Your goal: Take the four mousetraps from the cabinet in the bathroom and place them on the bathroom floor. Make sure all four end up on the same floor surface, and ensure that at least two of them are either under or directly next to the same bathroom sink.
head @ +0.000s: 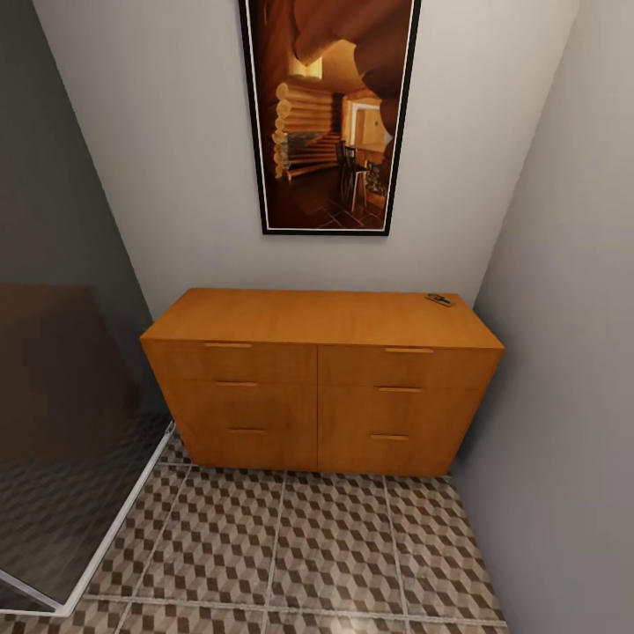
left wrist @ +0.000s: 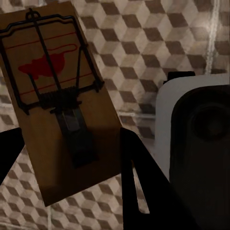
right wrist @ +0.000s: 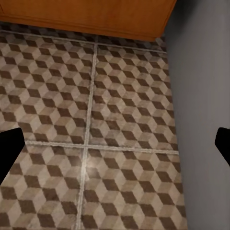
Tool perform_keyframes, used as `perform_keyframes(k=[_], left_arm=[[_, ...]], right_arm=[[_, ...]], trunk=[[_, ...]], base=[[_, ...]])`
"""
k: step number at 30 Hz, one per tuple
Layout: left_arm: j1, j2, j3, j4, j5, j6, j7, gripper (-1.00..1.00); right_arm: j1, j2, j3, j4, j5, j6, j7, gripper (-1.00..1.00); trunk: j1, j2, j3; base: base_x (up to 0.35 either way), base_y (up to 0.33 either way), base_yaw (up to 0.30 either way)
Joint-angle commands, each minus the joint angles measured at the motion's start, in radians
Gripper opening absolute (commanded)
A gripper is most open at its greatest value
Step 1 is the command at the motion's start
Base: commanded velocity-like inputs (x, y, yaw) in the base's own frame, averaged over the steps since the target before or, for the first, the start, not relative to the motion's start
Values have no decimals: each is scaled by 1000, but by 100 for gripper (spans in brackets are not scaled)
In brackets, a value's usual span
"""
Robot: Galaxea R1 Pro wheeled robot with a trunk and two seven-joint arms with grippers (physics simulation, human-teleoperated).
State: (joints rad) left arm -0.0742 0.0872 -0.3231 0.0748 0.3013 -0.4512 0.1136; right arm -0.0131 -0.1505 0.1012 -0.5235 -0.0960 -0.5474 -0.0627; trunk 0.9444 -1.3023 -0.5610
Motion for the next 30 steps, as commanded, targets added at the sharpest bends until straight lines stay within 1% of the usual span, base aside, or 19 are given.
perform_keyframes(k=[1,7,10,15,21,30], left_arm=[[-1,-6,-8,2,4,0,3,-100],[0,-39,-8,1,4,8,5,-100],[1,-47,-8,-1,3,8,4,-100],[1,-49,-7,-10,2,3,1,-100],[1,-50,-8,-69,1,0,-2,-100],[1,-50,-8,-93,1,-1,-5,-100]], right_arm=[[-1,-1,8,0,-10,-3,-5,100],[-1,-1,9,0,-10,-3,-5,100],[-1,-1,9,0,-10,-3,-6,100],[-1,-1,9,0,-10,-3,-5,100],[-1,-1,9,0,-8,-3,-6,100],[-1,-1,9,0,-8,-3,-5,100]], trunk=[[0,-1,-1],[0,-1,-1],[0,-1,-1],[0,-1,-1],[0,-1,-1],[0,-1,-1]], base=[[0,0,0],[0,0,0],[0,0,0],[0,0,0],[0,0,0],[0,0,0]])
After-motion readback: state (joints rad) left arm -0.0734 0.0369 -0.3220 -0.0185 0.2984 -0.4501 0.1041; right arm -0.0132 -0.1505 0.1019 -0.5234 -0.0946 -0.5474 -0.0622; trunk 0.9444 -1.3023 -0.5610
